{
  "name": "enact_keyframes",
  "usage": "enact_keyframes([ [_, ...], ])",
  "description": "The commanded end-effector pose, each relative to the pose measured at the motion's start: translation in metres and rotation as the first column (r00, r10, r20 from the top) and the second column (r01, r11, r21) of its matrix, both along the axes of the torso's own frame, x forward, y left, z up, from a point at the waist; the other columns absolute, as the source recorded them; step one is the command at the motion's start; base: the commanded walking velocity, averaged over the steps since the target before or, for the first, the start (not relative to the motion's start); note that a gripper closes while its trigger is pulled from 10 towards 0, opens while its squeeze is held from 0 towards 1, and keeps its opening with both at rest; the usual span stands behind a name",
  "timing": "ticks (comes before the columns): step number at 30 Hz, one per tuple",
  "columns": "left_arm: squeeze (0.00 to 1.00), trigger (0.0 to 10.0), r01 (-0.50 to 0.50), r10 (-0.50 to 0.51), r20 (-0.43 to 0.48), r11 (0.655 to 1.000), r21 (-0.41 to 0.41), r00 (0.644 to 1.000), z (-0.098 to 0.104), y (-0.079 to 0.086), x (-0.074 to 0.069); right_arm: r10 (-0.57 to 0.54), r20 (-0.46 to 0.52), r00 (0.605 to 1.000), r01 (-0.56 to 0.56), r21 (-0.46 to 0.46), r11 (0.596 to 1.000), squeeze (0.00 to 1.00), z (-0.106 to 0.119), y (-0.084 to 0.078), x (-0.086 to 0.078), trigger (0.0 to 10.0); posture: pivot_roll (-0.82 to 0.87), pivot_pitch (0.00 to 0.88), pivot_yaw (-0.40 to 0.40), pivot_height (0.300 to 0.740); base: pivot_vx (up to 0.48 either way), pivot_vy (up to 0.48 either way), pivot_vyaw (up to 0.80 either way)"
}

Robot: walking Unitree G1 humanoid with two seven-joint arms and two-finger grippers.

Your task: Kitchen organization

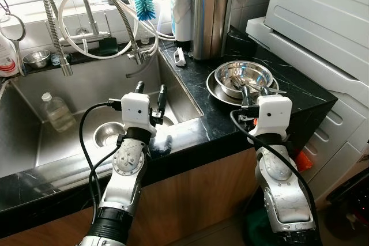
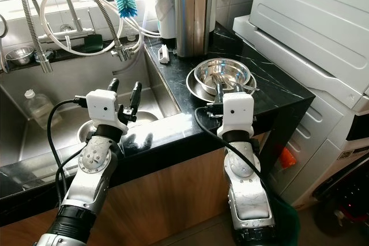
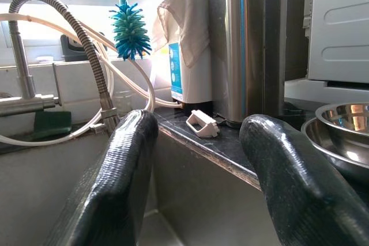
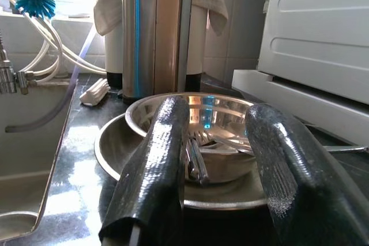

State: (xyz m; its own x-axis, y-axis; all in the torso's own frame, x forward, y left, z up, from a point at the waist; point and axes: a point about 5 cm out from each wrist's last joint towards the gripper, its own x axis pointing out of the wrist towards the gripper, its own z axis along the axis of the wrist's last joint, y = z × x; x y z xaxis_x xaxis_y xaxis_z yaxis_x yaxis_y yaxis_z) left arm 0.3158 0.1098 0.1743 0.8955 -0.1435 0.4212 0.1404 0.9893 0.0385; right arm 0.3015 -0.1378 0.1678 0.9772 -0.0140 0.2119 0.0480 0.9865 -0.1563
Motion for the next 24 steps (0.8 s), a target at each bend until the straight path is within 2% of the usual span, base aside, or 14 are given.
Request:
enact_keyframes([
  [1,0.0,10.0,0.004,-0.004,-0.008,1.0,0.003,1.0,-0.0014,0.0008,0.0006,-0.001,-0.012,1.0,0.001,0.0,1.0,0.0,-0.0001,0.001,0.0019,10.0,-0.17,0.0,0.044,0.74,0.0,0.0,0.0],
  [2,0.0,10.0,0.004,-0.004,-0.008,1.0,0.003,1.0,-0.0014,0.0007,0.0006,-0.002,-0.014,1.0,0.002,-0.002,1.0,0.0,-0.0003,0.0008,0.0019,10.0,-0.17,0.0,0.044,0.74,0.0,0.0,0.0],
  [3,0.0,10.0,0.004,-0.004,-0.008,1.0,0.003,1.0,-0.0014,0.0007,0.0006,-0.004,-0.015,1.0,0.004,-0.003,1.0,0.0,-0.0005,0.0005,0.002,3.4,-0.17,0.0,0.044,0.74,0.0,0.0,0.0],
  [4,0.0,10.0,0.004,-0.004,-0.008,1.0,0.003,1.0,-0.0014,0.0006,0.0006,-0.005,-0.016,1.0,0.005,-0.001,1.0,0.0,-0.0006,0.0004,0.002,0.0,-0.17,0.0,0.044,0.74,0.0,0.0,0.0],
  [24,0.0,10.0,0.003,-0.003,-0.006,1.0,0.001,1.0,-0.0007,0.0005,0.0006,0.009,-0.007,1.0,-0.009,0.009,1.0,0.0,0.003,0.0031,0.0031,0.0,-0.16,0.0,0.043,0.74,0.0,0.0,0.0],
])
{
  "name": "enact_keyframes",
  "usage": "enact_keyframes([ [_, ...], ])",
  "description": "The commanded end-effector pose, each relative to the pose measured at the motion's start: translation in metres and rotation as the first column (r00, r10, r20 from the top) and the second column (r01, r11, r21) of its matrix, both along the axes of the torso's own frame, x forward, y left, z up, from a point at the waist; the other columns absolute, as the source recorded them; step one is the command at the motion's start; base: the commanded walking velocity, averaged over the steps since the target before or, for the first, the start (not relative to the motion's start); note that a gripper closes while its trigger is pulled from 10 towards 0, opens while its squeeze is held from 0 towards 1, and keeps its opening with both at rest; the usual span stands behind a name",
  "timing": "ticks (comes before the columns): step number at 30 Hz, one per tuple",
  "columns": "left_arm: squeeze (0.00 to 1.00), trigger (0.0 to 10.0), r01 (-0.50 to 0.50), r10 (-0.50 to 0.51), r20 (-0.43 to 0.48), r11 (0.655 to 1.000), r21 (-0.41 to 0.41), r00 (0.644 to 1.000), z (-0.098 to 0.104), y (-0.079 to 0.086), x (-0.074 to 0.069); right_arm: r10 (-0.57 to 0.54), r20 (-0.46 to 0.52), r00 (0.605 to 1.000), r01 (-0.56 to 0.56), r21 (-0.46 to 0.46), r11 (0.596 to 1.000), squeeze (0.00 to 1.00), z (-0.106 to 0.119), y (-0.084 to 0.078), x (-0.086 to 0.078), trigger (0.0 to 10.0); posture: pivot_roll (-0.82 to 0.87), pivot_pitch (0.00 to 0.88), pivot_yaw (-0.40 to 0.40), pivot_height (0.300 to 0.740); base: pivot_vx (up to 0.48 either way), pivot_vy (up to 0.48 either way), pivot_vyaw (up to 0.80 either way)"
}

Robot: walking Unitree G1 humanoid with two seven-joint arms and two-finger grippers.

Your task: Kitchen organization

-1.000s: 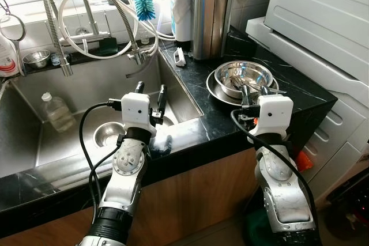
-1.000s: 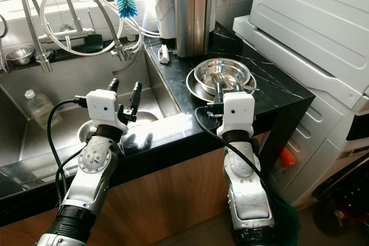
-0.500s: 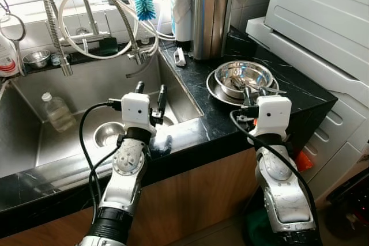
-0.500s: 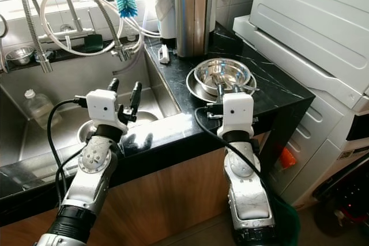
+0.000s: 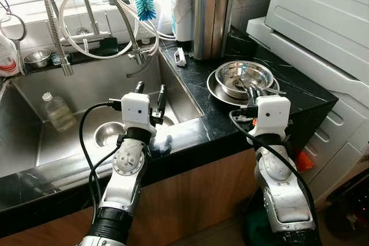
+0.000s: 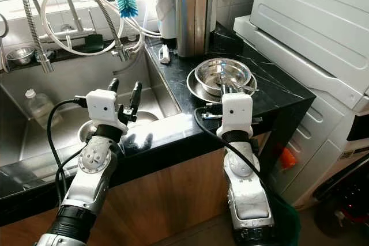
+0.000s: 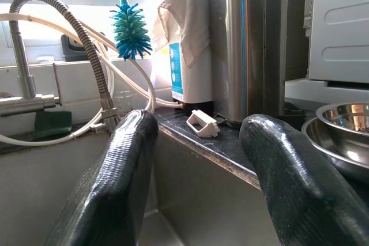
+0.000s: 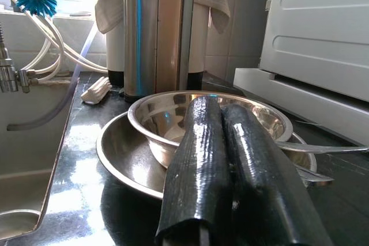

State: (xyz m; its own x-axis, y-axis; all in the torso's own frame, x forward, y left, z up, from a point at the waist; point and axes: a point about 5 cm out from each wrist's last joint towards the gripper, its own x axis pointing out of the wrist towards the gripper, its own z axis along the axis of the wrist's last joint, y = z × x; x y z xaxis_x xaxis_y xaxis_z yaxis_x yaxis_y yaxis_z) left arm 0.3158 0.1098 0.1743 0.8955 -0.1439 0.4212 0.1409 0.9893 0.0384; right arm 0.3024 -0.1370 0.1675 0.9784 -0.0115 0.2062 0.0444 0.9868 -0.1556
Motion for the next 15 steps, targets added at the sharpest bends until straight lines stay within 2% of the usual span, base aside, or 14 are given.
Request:
enact_keyframes([
  [1,0.0,10.0,0.003,-0.003,-0.006,1.0,0.001,1.0,-0.001,0.001,0.001,0.006,-0.001,1.0,-0.006,0.008,1.0,0.0,0.003,0.002,0.002,0.0,-0.16,0.0,0.043,0.74,0.0,0.0,0.0],
  [11,0.0,10.0,0.0,0.0,-0.002,1.0,0.002,1.0,0.0,0.001,0.001,0.038,0.079,0.996,-0.041,0.035,0.999,0.0,0.02,0.007,0.003,0.0,-0.16,0.0,0.041,0.74,0.0,0.0,0.0],
  [15,0.0,10.0,-0.002,0.002,0.001,1.0,0.001,1.0,0.001,0.001,0.001,0.08,0.183,0.98,-0.088,0.038,0.995,0.0,0.042,0.015,0.002,0.0,-0.16,0.0,0.04,0.74,0.0,0.0,0.0],
])
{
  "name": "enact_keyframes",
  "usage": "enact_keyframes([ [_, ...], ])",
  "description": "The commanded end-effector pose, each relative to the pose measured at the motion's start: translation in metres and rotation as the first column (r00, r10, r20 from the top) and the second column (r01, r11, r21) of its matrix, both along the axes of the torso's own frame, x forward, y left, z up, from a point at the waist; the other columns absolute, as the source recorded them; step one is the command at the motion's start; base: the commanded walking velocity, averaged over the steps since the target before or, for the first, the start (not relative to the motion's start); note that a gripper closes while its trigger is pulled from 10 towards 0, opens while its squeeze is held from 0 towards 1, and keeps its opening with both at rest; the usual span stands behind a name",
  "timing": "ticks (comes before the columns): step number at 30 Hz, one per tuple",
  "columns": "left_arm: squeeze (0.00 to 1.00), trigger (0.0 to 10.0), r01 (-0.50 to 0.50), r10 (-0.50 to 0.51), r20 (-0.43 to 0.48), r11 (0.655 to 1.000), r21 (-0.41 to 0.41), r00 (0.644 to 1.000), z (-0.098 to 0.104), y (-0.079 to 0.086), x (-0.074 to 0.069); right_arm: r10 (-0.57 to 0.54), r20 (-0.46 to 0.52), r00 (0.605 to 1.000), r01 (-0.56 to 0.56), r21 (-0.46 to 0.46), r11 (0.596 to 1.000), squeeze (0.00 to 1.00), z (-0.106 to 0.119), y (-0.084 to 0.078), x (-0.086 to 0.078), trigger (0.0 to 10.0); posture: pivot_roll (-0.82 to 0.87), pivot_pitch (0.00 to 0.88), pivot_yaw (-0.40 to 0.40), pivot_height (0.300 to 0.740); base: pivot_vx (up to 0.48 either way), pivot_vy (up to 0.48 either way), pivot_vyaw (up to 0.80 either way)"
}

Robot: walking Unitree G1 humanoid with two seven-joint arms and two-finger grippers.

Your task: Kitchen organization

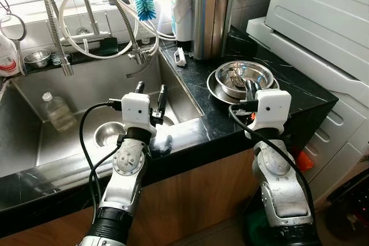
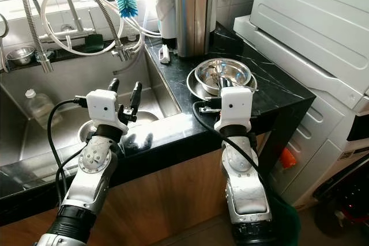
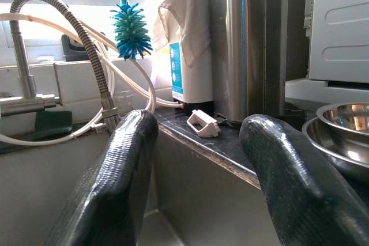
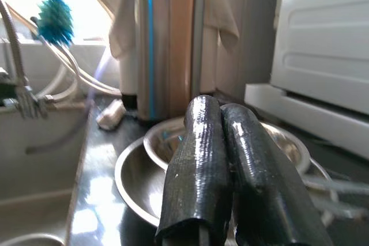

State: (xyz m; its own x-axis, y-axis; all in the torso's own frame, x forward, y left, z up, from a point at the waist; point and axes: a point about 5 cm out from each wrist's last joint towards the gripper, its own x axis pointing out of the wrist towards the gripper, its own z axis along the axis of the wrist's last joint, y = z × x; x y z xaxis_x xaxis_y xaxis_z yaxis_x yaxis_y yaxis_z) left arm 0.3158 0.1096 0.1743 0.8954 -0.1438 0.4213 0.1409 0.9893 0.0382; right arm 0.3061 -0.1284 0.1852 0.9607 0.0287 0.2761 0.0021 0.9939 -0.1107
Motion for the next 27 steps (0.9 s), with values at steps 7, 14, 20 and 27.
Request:
enact_keyframes([
  [7,0.0,10.0,-0.005,0.005,0.004,1.0,-0.001,1.0,0.001,0.001,0.001,0.068,0.178,0.982,-0.062,-0.039,0.997,0.0,0.041,0.012,-0.001,10.0,-0.16,0.0,0.037,0.74,0.0,0.0,0.0],
  [14,0.0,10.0,-0.06,0.06,-0.002,0.998,0.018,0.998,0.001,0.008,0.005,0.28,0.166,0.946,-0.277,-0.039,0.96,0.0,0.058,0.037,0.013,10.0,-0.16,0.0,0.036,0.74,0.0,0.0,0.0],
  [20,0.0,10.0,-0.166,0.166,-0.011,0.986,0.029,0.986,0.002,0.029,0.011,0.39,0.104,0.915,-0.387,-0.047,0.921,0.0,0.048,0.052,0.021,10.0,-0.14,0.0,0.029,0.74,0.0,0.0,0.0],
  [27,0.0,10.0,-0.273,0.276,-0.039,0.96,0.06,0.96,-0.002,0.048,0.013,0.462,-0.033,0.886,-0.46,0.062,0.886,0.0,0.024,0.063,0.032,10.0,-0.14,0.0,0.03,0.74,0.0,0.0,0.0],
])
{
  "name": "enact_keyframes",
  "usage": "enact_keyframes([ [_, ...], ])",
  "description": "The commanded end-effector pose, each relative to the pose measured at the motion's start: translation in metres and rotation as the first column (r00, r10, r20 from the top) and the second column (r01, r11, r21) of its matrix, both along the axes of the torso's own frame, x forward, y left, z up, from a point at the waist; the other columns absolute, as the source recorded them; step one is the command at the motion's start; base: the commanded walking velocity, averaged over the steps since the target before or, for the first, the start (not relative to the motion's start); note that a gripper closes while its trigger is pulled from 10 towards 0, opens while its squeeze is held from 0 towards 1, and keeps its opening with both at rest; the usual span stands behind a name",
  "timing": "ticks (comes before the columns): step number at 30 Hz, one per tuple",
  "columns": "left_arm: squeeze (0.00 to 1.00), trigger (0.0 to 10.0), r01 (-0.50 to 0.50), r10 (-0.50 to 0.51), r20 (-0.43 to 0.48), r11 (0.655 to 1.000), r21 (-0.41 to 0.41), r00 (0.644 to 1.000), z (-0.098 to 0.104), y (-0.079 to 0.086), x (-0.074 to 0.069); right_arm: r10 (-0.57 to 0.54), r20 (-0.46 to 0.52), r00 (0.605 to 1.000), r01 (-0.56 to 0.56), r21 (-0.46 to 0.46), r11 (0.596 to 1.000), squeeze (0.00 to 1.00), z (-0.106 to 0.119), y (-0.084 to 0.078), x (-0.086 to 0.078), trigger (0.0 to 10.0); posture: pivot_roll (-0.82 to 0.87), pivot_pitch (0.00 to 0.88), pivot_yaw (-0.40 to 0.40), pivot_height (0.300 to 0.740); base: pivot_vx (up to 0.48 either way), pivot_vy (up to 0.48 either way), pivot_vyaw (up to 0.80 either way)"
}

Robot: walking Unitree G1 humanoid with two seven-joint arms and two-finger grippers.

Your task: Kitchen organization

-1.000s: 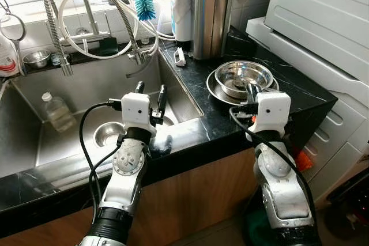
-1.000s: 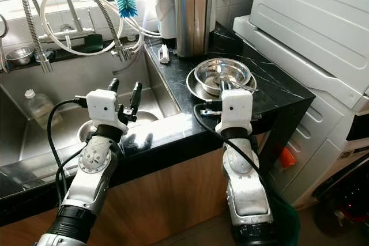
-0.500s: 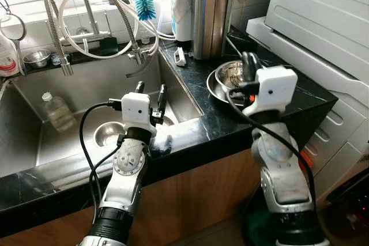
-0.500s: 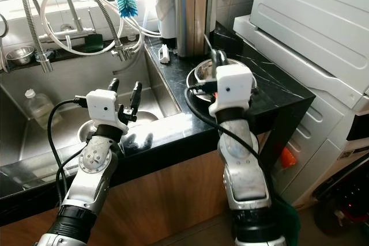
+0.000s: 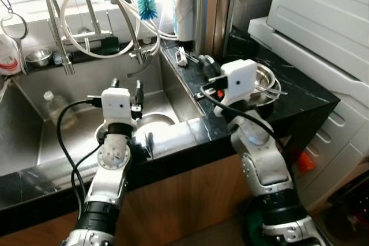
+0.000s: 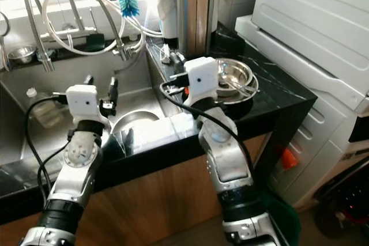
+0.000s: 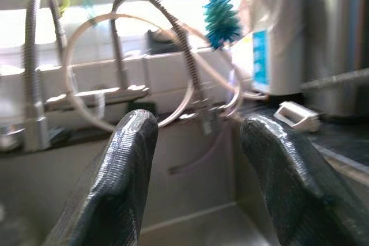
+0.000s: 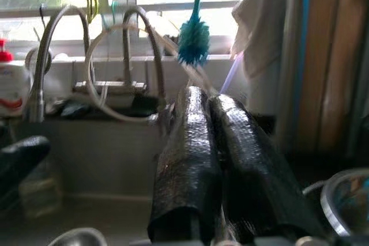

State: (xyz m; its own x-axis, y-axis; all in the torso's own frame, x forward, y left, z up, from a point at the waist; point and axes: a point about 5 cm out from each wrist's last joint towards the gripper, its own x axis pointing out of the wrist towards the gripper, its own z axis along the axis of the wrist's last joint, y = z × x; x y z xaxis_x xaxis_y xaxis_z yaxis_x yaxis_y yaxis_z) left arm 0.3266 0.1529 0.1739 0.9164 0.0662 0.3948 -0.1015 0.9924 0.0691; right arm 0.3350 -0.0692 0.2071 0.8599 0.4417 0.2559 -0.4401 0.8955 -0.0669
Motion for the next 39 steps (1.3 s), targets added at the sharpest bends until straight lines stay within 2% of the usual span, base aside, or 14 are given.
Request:
enact_keyframes([
  [1,0.0,10.0,-0.036,0.036,-0.022,0.999,0.02,0.999,-0.002,0.005,0.003,0.033,-0.038,0.999,-0.033,0.016,0.999,0.0,-0.002,0.005,0.005,10.0,-0.14,0.0,0.03,0.74,0.0,0.0,0.0],
  [3,0.0,10.0,-0.031,0.032,-0.028,0.999,0.027,0.999,-0.002,0.005,0.004,0.113,-0.131,0.985,-0.116,-0.012,0.993,0.0,-0.019,0.013,0.008,10.0,-0.14,0.0,0.035,0.74,0.0,0.0,0.0],
  [6,0.0,10.0,-0.028,0.029,-0.036,0.999,0.031,0.999,-0.003,0.004,0.005,0.142,-0.192,0.971,-0.153,-0.042,0.987,0.0,-0.031,0.017,0.008,10.0,-0.13,0.0,0.034,0.74,0.0,0.0,0.0],
  [15,0.0,10.0,-0.022,0.023,-0.044,0.999,0.035,0.999,-0.004,0.003,0.006,0.204,-0.243,0.948,-0.219,-0.035,0.975,0.0,-0.045,0.024,0.005,10.0,-0.12,0.0,0.031,0.74,0.0,0.0,0.0],
  [28,0.0,10.0,0.013,-0.012,-0.045,0.999,0.031,0.999,-0.004,-0.006,0.005,0.188,-0.276,0.943,-0.208,-0.046,0.977,0.0,-0.057,0.021,0.005,10.0,-0.13,0.0,0.035,0.74,0.0,0.0,0.0],
  [29,0.0,10.0,0.015,-0.014,-0.044,0.999,0.031,0.999,-0.004,-0.006,0.004,0.188,-0.275,0.943,-0.208,-0.043,0.977,0.22,-0.057,0.021,0.005,10.0,-0.13,0.0,0.035,0.74,0.0,0.0,0.0],
  [30,0.0,10.0,0.016,-0.015,-0.044,0.999,0.031,0.999,-0.004,-0.006,0.004,0.183,-0.274,0.944,-0.201,-0.041,0.979,0.74,-0.057,0.021,0.006,10.0,-0.12,0.0,0.037,0.74,0.0,0.0,0.0],
  [31,0.0,10.0,0.018,-0.016,-0.044,0.999,0.031,0.999,-0.004,-0.006,0.004,0.177,-0.273,0.946,-0.194,-0.038,0.98,1.0,-0.058,0.021,0.006,10.0,-0.12,0.0,0.037,0.74,0.0,0.0,0.0],
  [39,0.0,10.0,0.036,-0.035,-0.04,0.999,0.031,0.999,-0.005,-0.009,0.003,0.164,-0.262,0.951,-0.186,-0.061,0.981,1.0,-0.061,0.023,0.005,10.0,-0.12,0.0,0.036,0.74,0.0,0.0,0.0],
])
